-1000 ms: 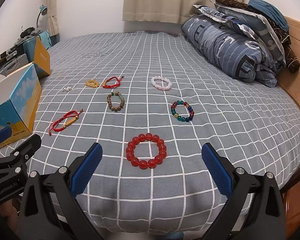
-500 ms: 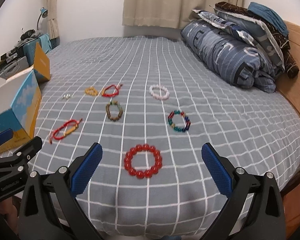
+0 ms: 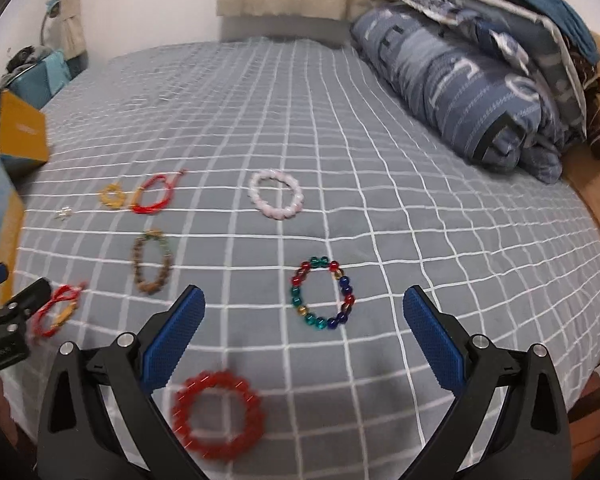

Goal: Organize jewelry
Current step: 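Grasp the red string bracelet with the left tool while the right tool grasps the multicolour bead bracelet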

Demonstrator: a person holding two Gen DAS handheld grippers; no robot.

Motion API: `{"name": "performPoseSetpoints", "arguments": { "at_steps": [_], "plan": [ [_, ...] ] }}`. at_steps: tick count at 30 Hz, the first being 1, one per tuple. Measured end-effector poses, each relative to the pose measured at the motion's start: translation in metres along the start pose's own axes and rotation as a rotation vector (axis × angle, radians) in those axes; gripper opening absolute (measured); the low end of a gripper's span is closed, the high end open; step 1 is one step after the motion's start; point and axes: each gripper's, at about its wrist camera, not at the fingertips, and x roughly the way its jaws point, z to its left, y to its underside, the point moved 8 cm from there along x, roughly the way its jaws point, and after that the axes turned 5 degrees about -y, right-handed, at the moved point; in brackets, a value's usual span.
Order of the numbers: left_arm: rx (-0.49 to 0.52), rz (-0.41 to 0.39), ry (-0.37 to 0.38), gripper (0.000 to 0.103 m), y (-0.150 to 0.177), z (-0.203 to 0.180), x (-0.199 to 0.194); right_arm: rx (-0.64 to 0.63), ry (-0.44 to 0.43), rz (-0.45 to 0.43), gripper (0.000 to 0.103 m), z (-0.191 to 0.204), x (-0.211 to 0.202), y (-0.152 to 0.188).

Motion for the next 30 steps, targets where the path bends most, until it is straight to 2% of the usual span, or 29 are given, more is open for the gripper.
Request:
{"name": "performPoseSetpoints", "arguments": {
  "at_steps": [5,9,11,19,22,25,27,30],
  "plan": [
    [-0.004,0.051,-0.001,0.097,0.010,-0.002,0.033,0.036,-0.003,0.073,0.095,-0.019,0.044,0.014],
    [0.007,0.079,0.010,0.097,0.020,-0.008,0.047,0.061,-0.009,0.090,0.095,-0.030,0.058,0.019],
    [0.030,0.083,-0.007,0.097,0.024,-0.010,0.053,0.075,-0.021,0.101,0.095,-0.033,0.063,0.020],
    [0.024,0.074,-0.001,0.093,0.026,-0.009,0.050,0.134,-0.055,0.140,0.078,-0.043,0.080,0.023],
    [0.045,0.066,-0.003,0.085,0.029,-0.012,0.047,0.143,-0.069,0.142,0.071,-0.043,0.082,0.024],
    [0.053,0.063,-0.001,0.072,0.032,-0.014,0.043,0.145,-0.093,0.146,0.060,-0.040,0.082,0.024],
    [0.054,0.060,0.000,0.060,0.032,-0.015,0.040,0.147,-0.110,0.148,0.050,-0.038,0.084,0.022],
    [0.048,0.066,0.010,0.045,0.033,-0.016,0.037,0.152,-0.129,0.151,0.044,-0.036,0.084,0.022]
  ]
}}
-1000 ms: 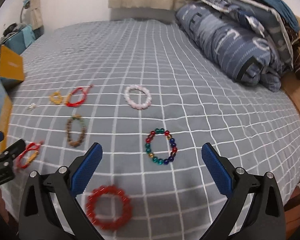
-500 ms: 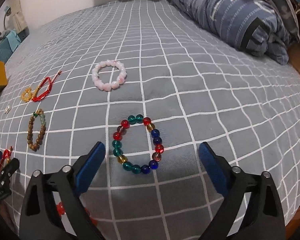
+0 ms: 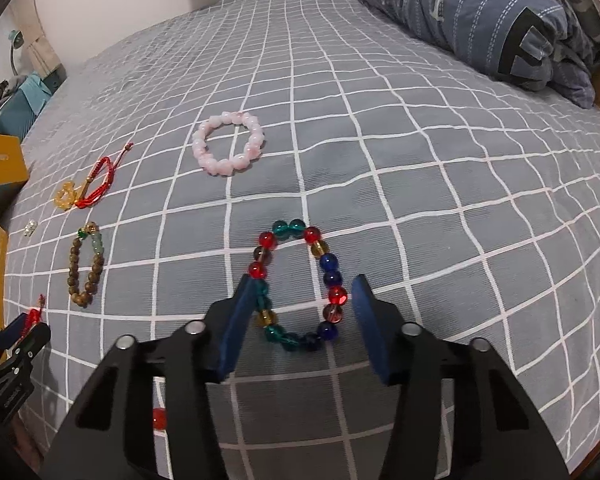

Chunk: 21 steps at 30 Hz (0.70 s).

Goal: Organize jewelry
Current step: 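Grasp the red string bracelet with the left tool while the right tool grasps the multicolour bead bracelet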

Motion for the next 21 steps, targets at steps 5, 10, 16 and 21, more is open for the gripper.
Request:
{"name": "performPoseSetpoints", "arguments": {
  "at_steps": [5,10,16,21],
  "plan": [
    [-0.006,0.013,-0.003,0.026,0.002,0.003,-0.003,0.008,-0.007,-0.003,0.031,0.001,0.000,-0.001],
    [-0.033,0.018,0.029,0.009,0.001,0.007,-0.005,0.011,0.044,0.008,0.015,-0.005,0.005,0.000],
    [-0.036,0.007,0.042,0.008,0.000,0.007,-0.010,0.023,0.039,-0.007,0.009,-0.005,0.000,0.000],
    [-0.046,-0.008,0.047,0.008,-0.002,0.010,-0.016,0.023,0.031,-0.037,0.009,-0.004,-0.010,-0.003]
  ]
}}
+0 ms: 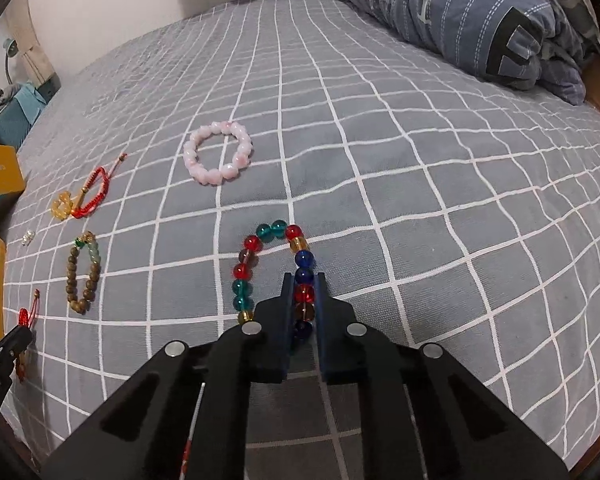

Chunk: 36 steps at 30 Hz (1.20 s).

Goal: Organize jewelry
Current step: 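Grasp the red string bracelet with the left tool while the right tool grasps the multicolour bead bracelet, then carry both held bracelets over the open white box with both tools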

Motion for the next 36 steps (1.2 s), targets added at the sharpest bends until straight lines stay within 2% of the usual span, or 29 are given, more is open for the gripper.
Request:
{"name": "performPoseSetpoints", "arguments": {
  "at_steps": [20,36],
  "plan": [
    [0.007,-0.116,-0.008,0.009,-0.016,0.005,-0.043,-0.072,-0.025,-0.144,0.009,0.025,-0.058,-0.012],
    [-0.009,-0.183,-0.020,0.009,-0.012,0.026,-0.098,-0.124,-0.010,-0.204,0.009,0.050,-0.110,-0.005]
  ]
}}
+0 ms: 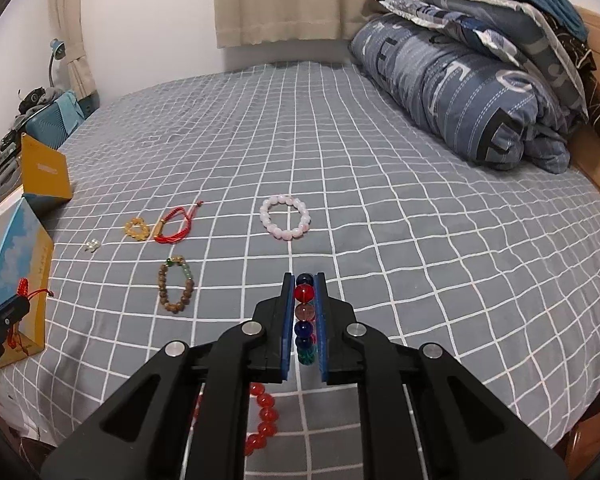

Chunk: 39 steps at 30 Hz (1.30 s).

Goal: Organize jewelry
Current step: 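Carry both held bracelets over the open white box with both tools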

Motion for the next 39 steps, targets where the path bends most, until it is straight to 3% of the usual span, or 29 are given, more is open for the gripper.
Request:
{"name": "performPoseSetpoints", "arguments": {
  "at_steps": [19,30,39],
  "plan": [
    [-0.047,-0.037,-0.050,0.009,0.000,0.041,-0.062,-0.067,-0.023,-0.034,0.009,0.063,-0.052,-0.008],
    [-0.114,-0.049,-0.096,0.009,-0.015,0.099,-0.096,-0.142,-0.100,-0.058,0.009,0.150,-0.074,-0.027],
    [-0.201,-0.048,-0.170,0.009,-0.035,0.173,-0.105,-0.233,-0.174,-0.094,0.009,0.246,-0.078,-0.057]
  ]
}}
